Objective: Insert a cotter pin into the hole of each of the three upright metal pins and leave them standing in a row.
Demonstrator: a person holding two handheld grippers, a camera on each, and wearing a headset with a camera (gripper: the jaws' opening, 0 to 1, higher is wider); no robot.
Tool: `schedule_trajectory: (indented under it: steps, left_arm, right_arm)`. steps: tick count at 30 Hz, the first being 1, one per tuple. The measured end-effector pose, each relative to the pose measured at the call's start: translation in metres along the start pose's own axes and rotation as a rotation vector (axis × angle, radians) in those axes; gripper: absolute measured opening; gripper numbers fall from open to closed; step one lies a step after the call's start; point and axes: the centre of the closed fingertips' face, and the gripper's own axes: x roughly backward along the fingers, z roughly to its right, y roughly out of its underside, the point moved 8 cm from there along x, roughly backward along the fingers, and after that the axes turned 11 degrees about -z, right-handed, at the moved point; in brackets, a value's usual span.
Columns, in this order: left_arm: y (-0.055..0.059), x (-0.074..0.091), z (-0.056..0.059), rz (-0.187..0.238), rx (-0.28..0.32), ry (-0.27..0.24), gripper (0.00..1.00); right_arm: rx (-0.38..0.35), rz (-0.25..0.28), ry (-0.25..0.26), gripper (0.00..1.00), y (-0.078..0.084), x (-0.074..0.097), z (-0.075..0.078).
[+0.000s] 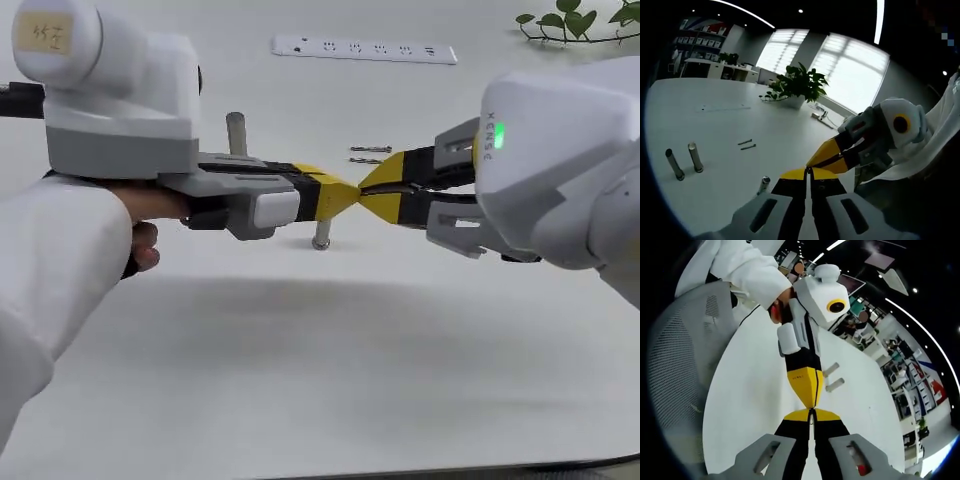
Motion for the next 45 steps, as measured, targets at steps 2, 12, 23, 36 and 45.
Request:
schedule_trajectory:
  steps: [2,12,23,36,45]
  left_arm:
    - [0.001,0.0,0.0,-0.007,0.002,-0.002,0.0]
    - [0.004,0.003,-0.001,-0.022,0.016,-0.008,0.0]
    - [0.006,0.009,0.002,-0.034,-0.042,0.003,0.0]
    - [0.006,0.012,0.007,-0.036,-0.096,0.031,0.0]
    - [0.004,0.013,0.015,-0.016,-0.132,0.079,0.0]
  right_arm:
    - [-0.009,0.002,-0.012,0.0,0.0,-0.001,0.0]
    - [-0.054,-0.019,-0.023,0.09,0.01,-0.002,0.0]
    - [-0.314,-0.044,-0.17,0.28,0.044,-0.014,0.001]
    - [-0.69,0.23,-0.49,0.26,0.04,-0.011,-0.002]
    - [-0.711,0.321,-0.572,0.15,0.034,-0.008,-0.007]
